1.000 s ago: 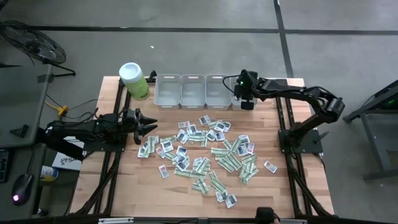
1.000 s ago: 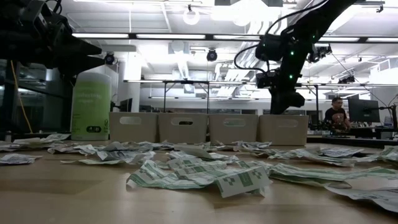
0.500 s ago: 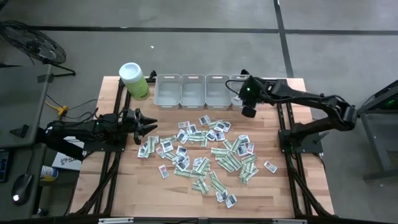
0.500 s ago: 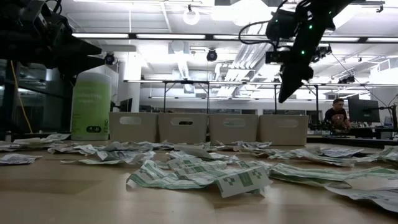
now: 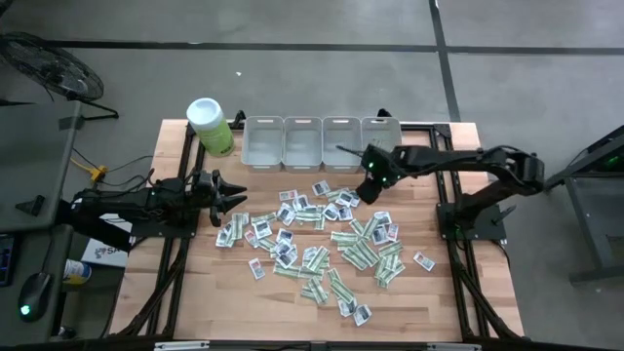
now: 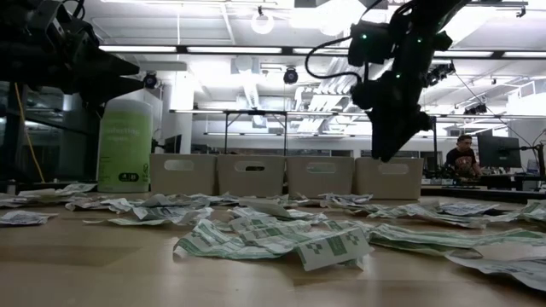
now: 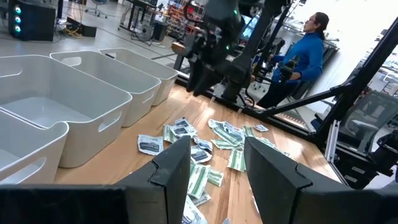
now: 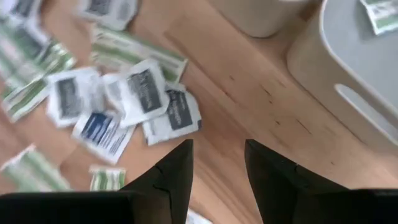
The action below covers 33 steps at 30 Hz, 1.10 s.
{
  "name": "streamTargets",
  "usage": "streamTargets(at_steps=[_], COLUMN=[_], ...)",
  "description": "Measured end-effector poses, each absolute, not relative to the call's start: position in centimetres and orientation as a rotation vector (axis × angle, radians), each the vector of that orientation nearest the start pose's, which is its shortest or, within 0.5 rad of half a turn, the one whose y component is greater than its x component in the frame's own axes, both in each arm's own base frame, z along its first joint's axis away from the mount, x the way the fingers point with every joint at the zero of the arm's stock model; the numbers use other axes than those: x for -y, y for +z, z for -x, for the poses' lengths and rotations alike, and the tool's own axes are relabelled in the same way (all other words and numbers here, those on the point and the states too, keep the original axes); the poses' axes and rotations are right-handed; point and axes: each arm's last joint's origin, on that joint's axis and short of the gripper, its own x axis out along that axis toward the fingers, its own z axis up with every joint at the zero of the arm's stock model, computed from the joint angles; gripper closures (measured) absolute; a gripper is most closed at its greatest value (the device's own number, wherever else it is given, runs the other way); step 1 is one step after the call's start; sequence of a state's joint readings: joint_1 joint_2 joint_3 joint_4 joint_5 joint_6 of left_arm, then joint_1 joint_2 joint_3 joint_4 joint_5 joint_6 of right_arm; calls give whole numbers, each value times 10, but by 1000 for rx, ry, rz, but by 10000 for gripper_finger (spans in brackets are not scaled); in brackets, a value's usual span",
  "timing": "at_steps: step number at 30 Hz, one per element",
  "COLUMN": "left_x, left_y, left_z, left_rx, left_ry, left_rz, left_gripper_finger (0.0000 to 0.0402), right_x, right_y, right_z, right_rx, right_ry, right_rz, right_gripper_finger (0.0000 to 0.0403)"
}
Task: Pick & Place First Aid Supplies
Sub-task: Put the towelette pack into the middle right gray bin
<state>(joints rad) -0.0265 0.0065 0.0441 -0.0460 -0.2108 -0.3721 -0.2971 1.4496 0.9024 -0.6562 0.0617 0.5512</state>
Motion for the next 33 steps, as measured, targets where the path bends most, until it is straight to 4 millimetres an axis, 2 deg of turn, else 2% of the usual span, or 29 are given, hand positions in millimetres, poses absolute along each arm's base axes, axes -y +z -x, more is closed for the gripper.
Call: streamTargets(at_steps=[5, 13, 22, 33], left_x=[-4, -4, -4, -4], left_y=[173, 174, 174, 174], left_z=[-95, -95, -95, -95], left_rx=[25, 26, 26, 26], left_ry=[184, 183, 183, 183], left_rz=[370, 370, 370, 370], left_gripper_finger=[252, 252, 252, 252], right_x=[62, 48, 40, 42], right_y=[188, 184, 135, 115], right_z=[-262, -267, -245, -234], right_rx=[-1048, -983, -873, -728], right_ry=[-803, -858, -858, -805], right_rz=[-567, -605, -745, -830], right_gripper_finger=[265, 265, 265, 265])
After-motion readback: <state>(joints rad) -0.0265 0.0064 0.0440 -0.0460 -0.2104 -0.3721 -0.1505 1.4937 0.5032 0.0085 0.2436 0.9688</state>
